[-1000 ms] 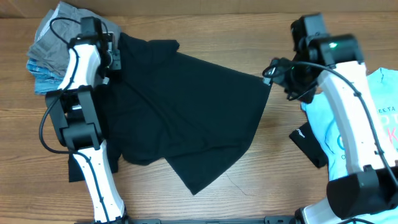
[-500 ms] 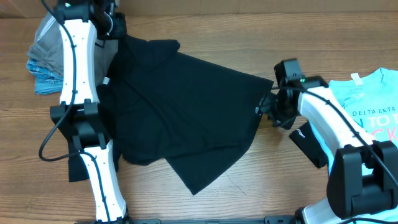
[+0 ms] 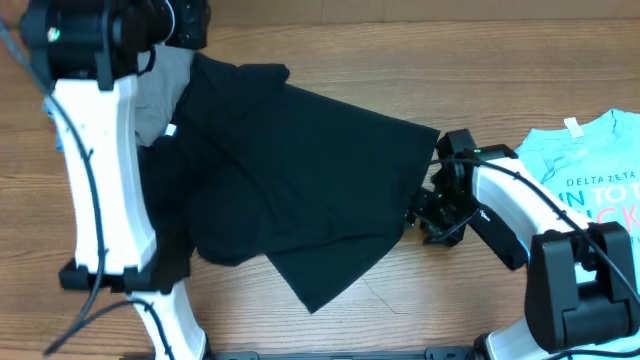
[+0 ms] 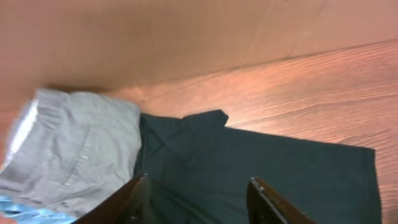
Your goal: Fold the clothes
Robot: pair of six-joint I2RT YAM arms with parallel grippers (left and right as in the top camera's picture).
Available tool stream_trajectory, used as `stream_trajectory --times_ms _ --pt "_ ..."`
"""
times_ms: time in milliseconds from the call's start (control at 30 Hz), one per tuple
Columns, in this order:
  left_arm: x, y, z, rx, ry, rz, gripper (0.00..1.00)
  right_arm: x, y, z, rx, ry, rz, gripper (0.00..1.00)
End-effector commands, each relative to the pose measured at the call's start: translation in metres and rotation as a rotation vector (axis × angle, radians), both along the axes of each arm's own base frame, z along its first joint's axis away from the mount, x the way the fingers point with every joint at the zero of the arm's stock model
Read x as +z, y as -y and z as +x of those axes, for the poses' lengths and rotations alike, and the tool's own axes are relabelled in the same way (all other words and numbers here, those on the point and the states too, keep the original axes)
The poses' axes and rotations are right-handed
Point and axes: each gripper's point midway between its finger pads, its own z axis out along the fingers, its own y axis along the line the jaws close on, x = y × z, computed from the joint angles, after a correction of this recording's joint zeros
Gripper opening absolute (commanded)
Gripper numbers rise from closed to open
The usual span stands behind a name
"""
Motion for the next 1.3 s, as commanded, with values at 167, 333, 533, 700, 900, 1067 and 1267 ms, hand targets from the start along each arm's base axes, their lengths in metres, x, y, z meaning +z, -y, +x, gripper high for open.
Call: stream_trajectory --times_ms 167,333,533,700,900,1067,1267 --pt "0.010 -0.013 -0.029 0.052 -0.017 0.052 0.56 -0.007 -0.053 -0.036 0.163 -0.014 0.025 0.63" --pt "0.006 -0.013 -0.033 0.058 -0.041 0.046 0.56 -0.017 -0.062 -0.042 0.183 0.020 -0.066 0.64" --pt "0.005 -0.012 -0.033 0.054 -0.045 0.042 0.56 -0.030 -0.069 -0.040 0.157 0.057 -0.049 0.57" --pt "0.003 -0.012 -0.035 0.055 -0.057 0.040 0.57 -0.036 -0.063 -0.049 0.163 0.036 -0.067 0.42" --pt "0.002 -0.012 -0.036 0.057 -0.063 0.038 0.57 -0.045 -0.037 -0.051 0.145 0.037 -0.198 0.09" --pt "0.002 -0.012 -0.036 0.057 -0.063 0.038 0.57 -0.038 0.005 -0.033 0.070 0.043 -0.355 0.04" --pt "0.001 -0.012 -0.037 0.057 -0.067 0.038 0.59 -0.012 0.014 -0.005 0.149 0.066 -0.209 0.09"
